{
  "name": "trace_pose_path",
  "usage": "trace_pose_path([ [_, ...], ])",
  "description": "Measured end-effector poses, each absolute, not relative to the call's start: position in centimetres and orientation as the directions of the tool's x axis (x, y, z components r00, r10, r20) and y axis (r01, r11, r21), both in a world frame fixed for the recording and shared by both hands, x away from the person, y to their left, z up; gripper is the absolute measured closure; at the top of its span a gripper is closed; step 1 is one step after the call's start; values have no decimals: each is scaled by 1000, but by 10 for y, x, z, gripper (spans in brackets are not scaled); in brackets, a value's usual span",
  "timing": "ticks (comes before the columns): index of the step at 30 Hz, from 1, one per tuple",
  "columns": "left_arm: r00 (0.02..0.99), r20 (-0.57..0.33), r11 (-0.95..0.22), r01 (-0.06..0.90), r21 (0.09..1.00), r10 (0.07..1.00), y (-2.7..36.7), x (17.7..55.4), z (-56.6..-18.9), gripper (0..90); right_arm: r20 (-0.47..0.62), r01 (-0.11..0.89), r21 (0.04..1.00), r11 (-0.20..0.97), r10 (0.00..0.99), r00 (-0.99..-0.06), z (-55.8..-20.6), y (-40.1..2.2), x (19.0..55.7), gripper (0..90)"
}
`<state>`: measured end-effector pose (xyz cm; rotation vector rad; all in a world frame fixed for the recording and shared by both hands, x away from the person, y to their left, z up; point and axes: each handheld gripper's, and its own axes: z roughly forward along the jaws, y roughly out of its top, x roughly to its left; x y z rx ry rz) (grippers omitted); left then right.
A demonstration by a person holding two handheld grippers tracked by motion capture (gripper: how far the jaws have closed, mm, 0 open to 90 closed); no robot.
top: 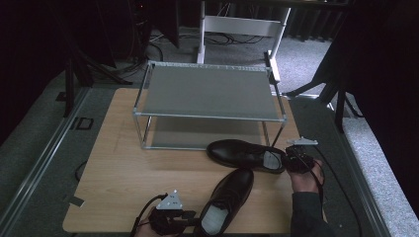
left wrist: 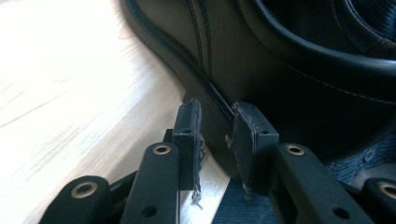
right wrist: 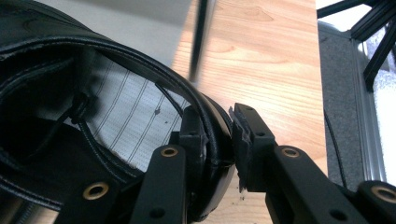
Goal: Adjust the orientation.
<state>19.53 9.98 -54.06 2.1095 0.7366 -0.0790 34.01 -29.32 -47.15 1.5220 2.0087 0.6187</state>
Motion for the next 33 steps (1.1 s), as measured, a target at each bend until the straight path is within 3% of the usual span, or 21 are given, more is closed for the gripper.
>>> trace_pose_path([
  [6,853,-311,-490,501,713,419,74,194,-545,712,-125,709,657,257,964,-233,-471,-296,337,719],
  [12,870,-326,-510,484,711,371,58,194,-546,690,-71,662,710,238,961,-269,-465,-302,320,570],
  [17,891,-316,-533,450,717,327,38,193,-546,684,-92,619,735,275,946,-311,-460,-296,300,502],
  [23,917,-279,-568,395,722,284,3,195,-544,686,-93,600,743,296,934,-346,-462,-297,291,508],
  [33,922,-266,-589,384,711,280,-34,215,-542,784,-64,606,745,278,935,-350,-465,-305,294,514],
])
